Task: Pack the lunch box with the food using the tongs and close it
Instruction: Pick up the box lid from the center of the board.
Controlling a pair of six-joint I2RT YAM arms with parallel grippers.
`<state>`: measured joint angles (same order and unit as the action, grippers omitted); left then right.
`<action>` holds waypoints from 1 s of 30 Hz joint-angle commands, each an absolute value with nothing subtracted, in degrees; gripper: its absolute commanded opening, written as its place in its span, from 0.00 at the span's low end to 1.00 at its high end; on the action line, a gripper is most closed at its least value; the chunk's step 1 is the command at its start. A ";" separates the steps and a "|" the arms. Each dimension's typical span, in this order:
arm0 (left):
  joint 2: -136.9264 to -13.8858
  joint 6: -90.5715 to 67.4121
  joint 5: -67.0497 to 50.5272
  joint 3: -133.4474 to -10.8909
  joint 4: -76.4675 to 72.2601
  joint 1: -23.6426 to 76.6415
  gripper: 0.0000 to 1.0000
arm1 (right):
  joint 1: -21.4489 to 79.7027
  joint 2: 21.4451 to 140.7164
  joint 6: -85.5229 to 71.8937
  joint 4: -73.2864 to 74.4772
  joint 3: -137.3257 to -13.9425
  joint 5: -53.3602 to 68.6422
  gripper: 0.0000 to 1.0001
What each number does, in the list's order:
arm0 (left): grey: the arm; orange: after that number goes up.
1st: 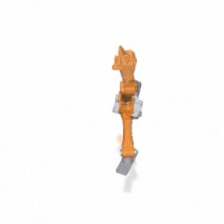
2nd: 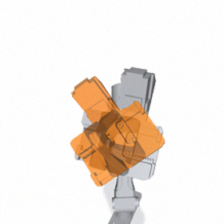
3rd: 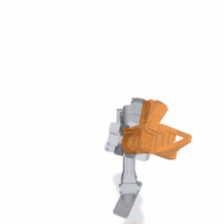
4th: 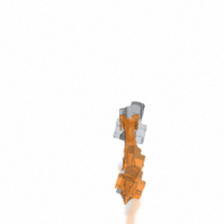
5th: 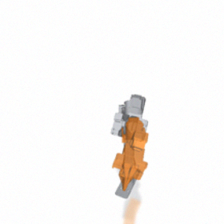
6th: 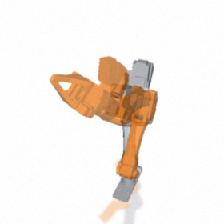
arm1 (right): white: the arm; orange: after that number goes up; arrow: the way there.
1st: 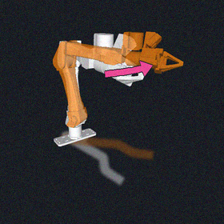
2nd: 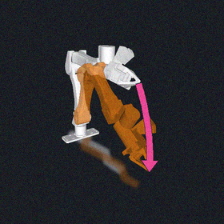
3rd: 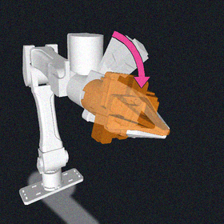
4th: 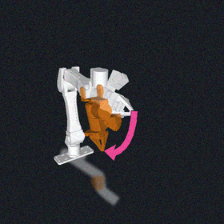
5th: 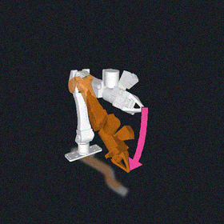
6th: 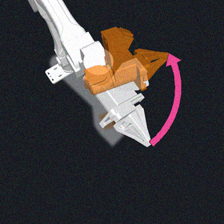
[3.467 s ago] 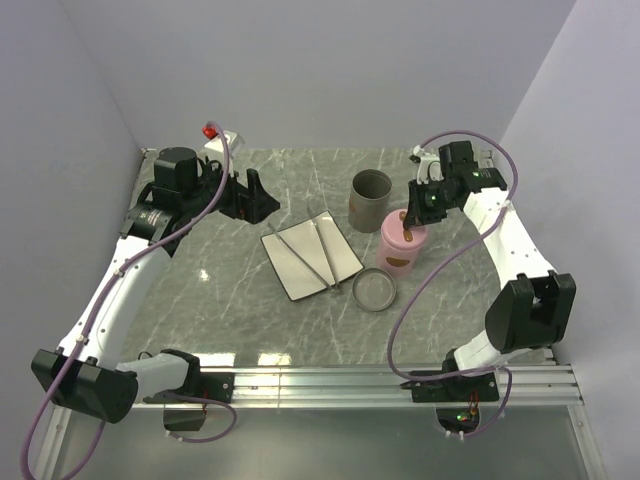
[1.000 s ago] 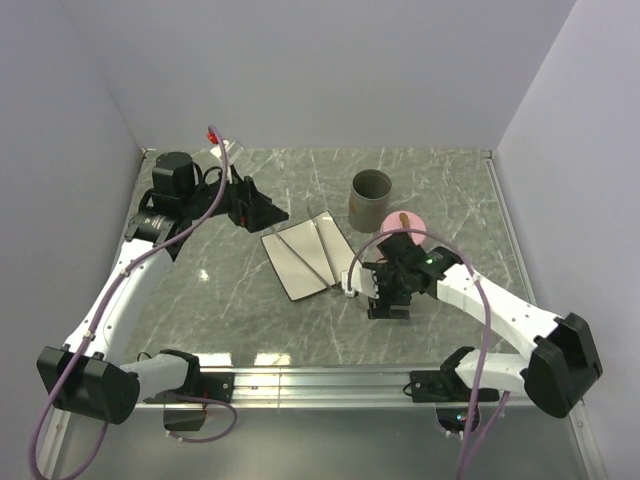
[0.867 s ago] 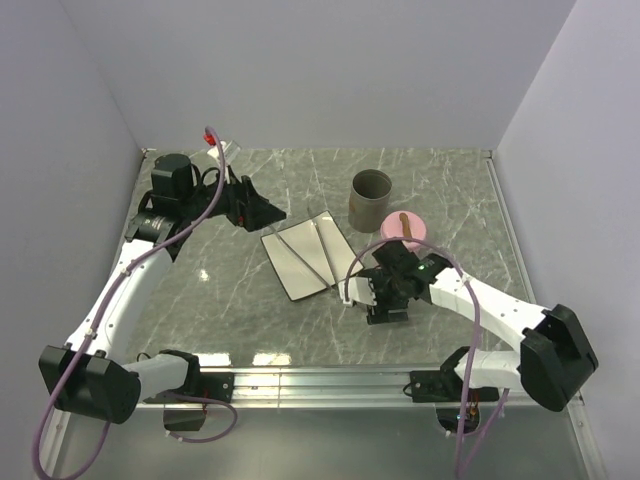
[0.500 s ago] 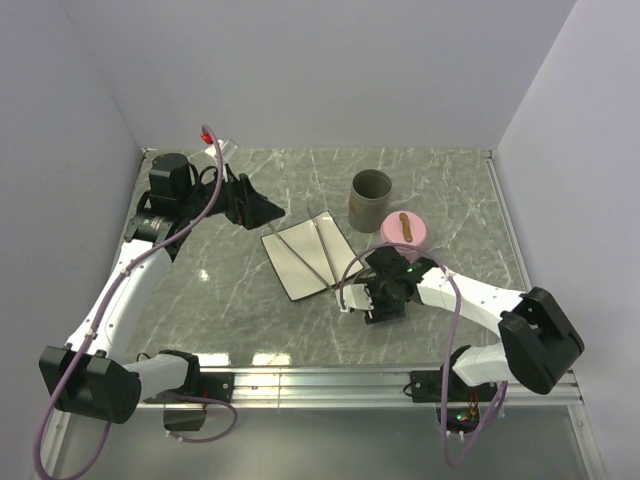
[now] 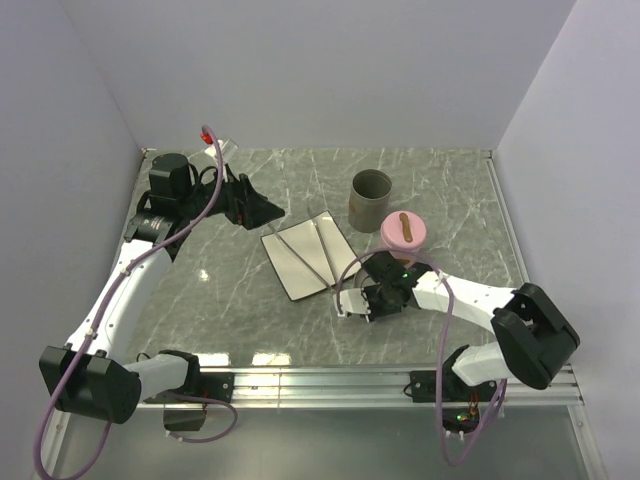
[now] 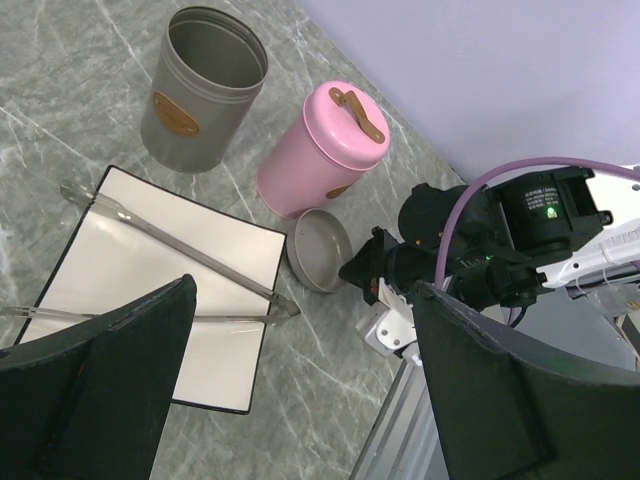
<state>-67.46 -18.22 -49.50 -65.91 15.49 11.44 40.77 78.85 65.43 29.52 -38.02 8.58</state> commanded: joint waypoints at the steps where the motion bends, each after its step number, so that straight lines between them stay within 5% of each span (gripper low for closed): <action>1: -66.71 -17.58 -50.62 -66.97 14.24 11.25 0.95 | 42.27 76.29 62.76 29.88 -36.47 10.80 0.12; 4: -65.75 -17.84 -51.06 -66.53 13.45 11.25 0.95 | 42.80 73.05 58.90 32.95 -38.84 15.44 0.00; 15: -57.05 -25.20 -54.15 -60.30 1.42 10.72 0.99 | 41.40 62.76 36.05 39.55 -56.86 32.33 0.00; 22: -57.92 -31.37 -56.68 -60.83 -3.76 10.63 0.99 | 30.42 63.63 18.67 35.69 -69.07 50.78 0.00; 27: -52.21 -33.75 -55.46 -56.17 -17.91 10.63 0.99 | 23.83 66.00 1.62 24.02 -75.76 63.44 0.00; 30: -51.41 -33.57 -53.97 -56.34 -20.12 10.64 0.99 | 21.10 67.85 -27.15 -2.72 -71.83 71.18 0.00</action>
